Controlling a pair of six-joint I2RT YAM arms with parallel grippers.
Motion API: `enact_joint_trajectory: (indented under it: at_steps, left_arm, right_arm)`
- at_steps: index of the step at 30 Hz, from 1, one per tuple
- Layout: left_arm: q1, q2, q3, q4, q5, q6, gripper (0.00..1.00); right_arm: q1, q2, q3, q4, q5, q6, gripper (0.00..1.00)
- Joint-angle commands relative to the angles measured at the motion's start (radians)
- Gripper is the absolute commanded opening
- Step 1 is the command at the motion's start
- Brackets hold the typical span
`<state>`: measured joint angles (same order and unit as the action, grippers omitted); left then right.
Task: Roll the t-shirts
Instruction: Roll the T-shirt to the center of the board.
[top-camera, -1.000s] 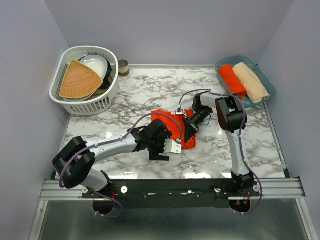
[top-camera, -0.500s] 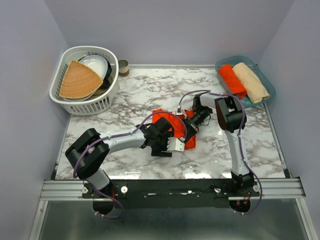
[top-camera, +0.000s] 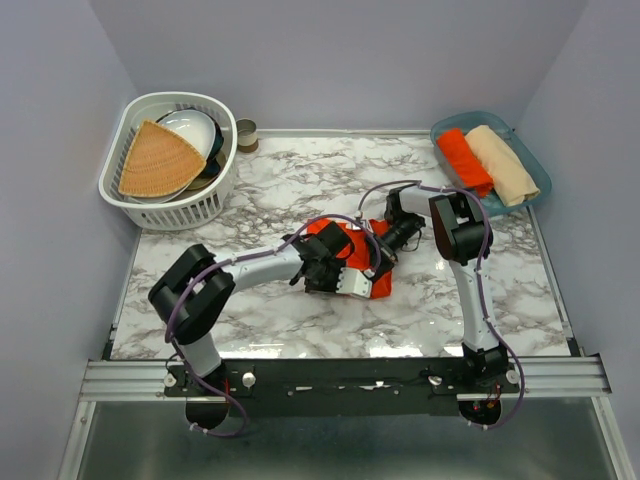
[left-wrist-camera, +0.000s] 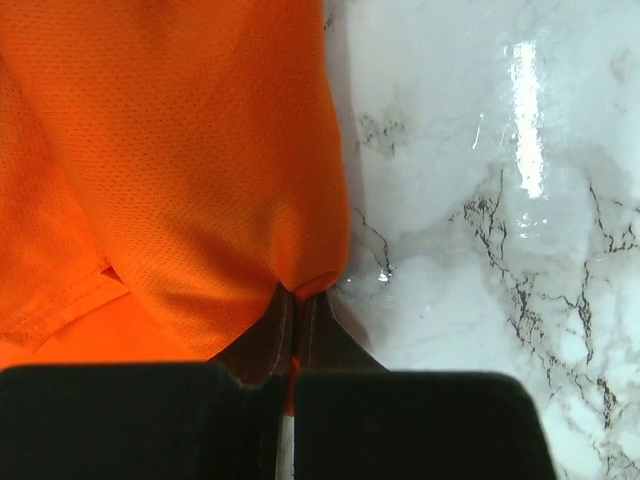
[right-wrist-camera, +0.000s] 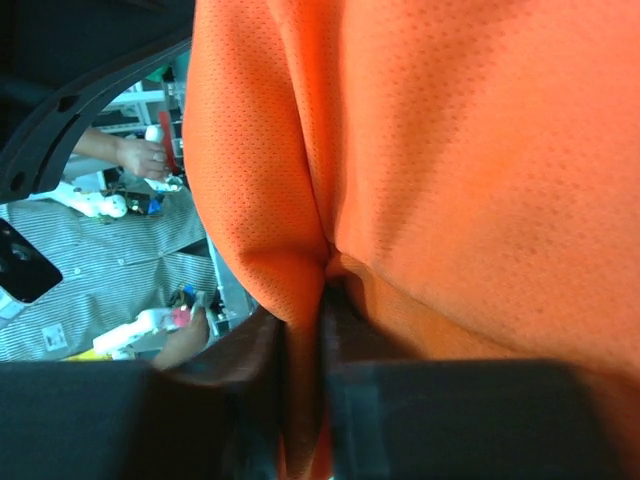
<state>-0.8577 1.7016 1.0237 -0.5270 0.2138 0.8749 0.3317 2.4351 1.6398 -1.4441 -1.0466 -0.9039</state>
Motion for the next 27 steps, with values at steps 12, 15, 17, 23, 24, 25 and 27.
enact_joint_trajectory:
  at_steps: [12,15,17,23,24,25,27]
  left_arm:
    - [0.155,0.222,0.206,-0.539,0.476,0.067,0.00]
    - [0.177,0.275,0.278,-0.606,0.541,0.082,0.00]
    - [0.186,0.306,0.334,-0.668,0.564,0.101,0.00]
    - [0.220,0.363,0.421,-0.764,0.663,0.150,0.00]
    - [0.233,0.383,0.433,-0.783,0.682,0.160,0.00]
    - [0.239,0.392,0.440,-0.813,0.694,0.171,0.00]
    - [0.250,0.398,0.447,-0.824,0.714,0.183,0.00]
  right_arm:
    - [-0.204,-0.756,-0.374,0.412,0.217,-0.076,1.00]
    - [-0.133,-1.003,-0.558,0.623,0.263,-0.122,1.00]
    - [-0.015,-1.176,-0.746,0.765,0.335,-0.148,1.00]
    - [0.260,-1.393,-1.024,1.077,0.457,-0.136,1.00]
    - [0.283,-1.397,-1.038,1.096,0.467,-0.141,1.00]
    - [0.305,-1.392,-1.049,1.131,0.486,-0.145,1.00]
    - [0.343,-1.369,-1.058,1.145,0.493,-0.158,1.00]
